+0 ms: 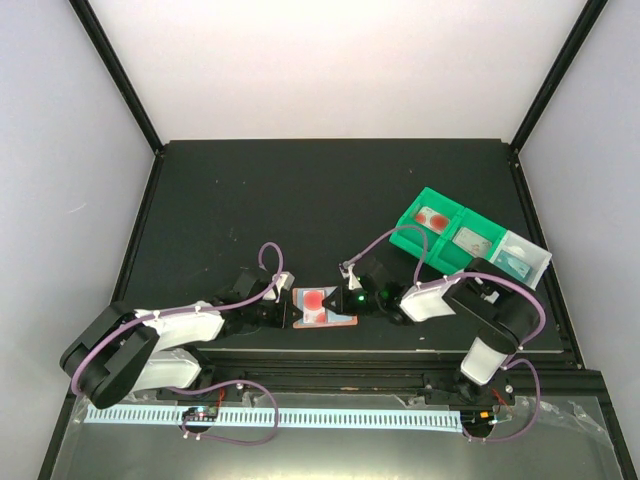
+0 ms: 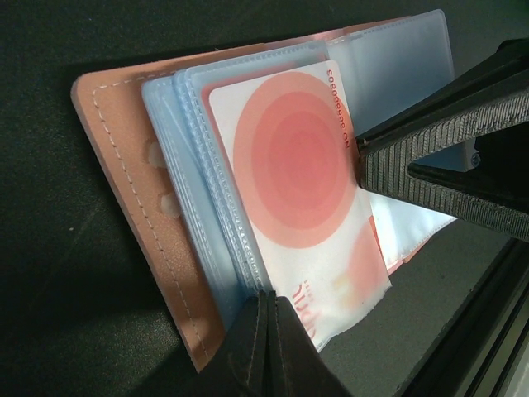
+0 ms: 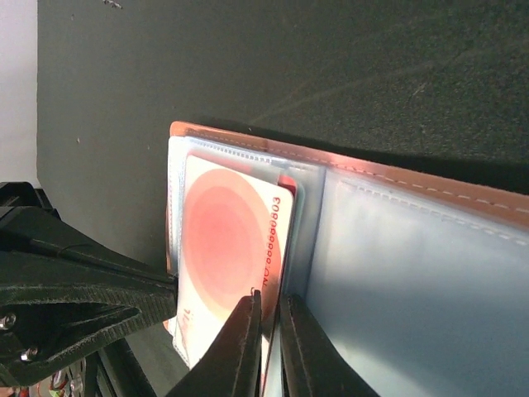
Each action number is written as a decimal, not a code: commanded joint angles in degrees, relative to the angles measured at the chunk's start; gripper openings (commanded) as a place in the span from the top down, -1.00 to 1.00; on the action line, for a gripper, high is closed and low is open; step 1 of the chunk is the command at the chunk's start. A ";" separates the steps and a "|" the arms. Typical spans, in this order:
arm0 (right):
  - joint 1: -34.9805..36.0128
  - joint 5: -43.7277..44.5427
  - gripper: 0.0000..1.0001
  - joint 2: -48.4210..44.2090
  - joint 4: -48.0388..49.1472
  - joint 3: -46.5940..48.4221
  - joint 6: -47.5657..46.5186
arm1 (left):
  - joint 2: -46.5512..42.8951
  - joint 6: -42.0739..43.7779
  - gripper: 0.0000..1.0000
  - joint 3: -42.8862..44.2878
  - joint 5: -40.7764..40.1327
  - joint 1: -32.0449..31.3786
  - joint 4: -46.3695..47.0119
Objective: Take the credit cards out of the card holder
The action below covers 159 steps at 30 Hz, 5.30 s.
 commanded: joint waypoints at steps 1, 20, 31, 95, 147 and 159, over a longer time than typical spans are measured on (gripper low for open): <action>0.34 -1.20 0.79 1.15 2.12 0.79 0.45 | 0.15 -0.23 0.97 -0.94 -1.60 0.09 -1.36; -2.24 0.18 0.98 -2.51 4.80 -4.13 1.76 | -1.17 -0.48 0.73 -1.02 -3.44 0.06 -2.85; -2.44 -1.75 0.78 -2.24 6.05 -4.03 1.62 | -1.65 -0.09 0.97 -0.94 -3.36 0.04 -2.91; -4.75 -5.31 0.98 -32.29 10.13 -9.20 11.40 | -31.93 -20.21 -0.27 -5.86 4.64 -0.72 14.10; -3.57 -15.85 0.15 -34.19 -61.49 25.40 -43.58 | -32.19 1.91 0.97 3.65 32.63 -0.71 -0.97; -3.53 -23.75 0.31 -31.93 -60.14 25.27 -44.71 | -32.20 0.35 0.97 2.34 33.61 -0.87 2.47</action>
